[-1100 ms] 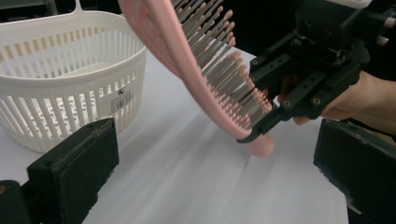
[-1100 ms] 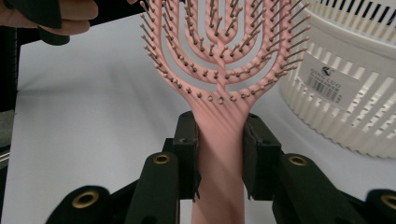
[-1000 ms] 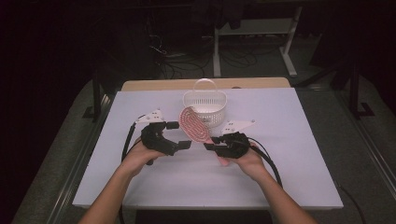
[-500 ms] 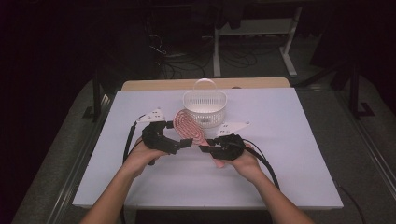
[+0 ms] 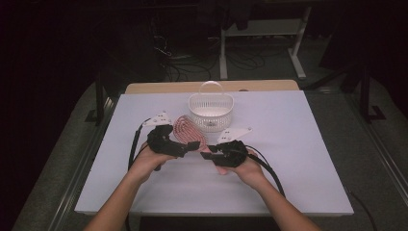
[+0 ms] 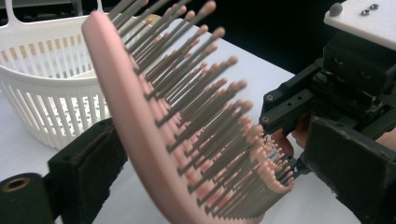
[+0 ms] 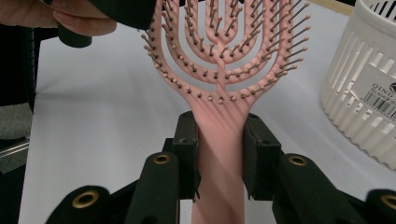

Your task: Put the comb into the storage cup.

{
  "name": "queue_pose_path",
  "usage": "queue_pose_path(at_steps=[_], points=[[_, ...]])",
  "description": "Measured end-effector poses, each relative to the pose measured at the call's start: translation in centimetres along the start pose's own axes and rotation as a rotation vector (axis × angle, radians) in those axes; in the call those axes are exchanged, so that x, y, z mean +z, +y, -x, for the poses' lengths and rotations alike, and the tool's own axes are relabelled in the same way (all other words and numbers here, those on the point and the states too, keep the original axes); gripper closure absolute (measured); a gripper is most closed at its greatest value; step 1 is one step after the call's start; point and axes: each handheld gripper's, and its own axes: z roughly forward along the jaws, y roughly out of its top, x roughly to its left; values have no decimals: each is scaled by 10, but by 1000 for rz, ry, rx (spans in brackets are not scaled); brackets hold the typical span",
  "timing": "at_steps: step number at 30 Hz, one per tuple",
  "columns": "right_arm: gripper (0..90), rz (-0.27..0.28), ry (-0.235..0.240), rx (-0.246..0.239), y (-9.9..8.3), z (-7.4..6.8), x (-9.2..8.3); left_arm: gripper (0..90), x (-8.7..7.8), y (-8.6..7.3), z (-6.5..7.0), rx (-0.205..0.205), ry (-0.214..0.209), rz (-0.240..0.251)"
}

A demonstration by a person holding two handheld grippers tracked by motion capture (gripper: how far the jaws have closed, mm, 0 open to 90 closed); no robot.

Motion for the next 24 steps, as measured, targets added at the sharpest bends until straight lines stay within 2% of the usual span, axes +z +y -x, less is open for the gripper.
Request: queue_pose_path(at_steps=[9,24], points=[[688,-2,-13,-8,0,-3,3,157,-2,0,-1,-14,25,12],[688,6,-43,-21,0,-7,5,360,-7,0,-4,-46,12,27]])
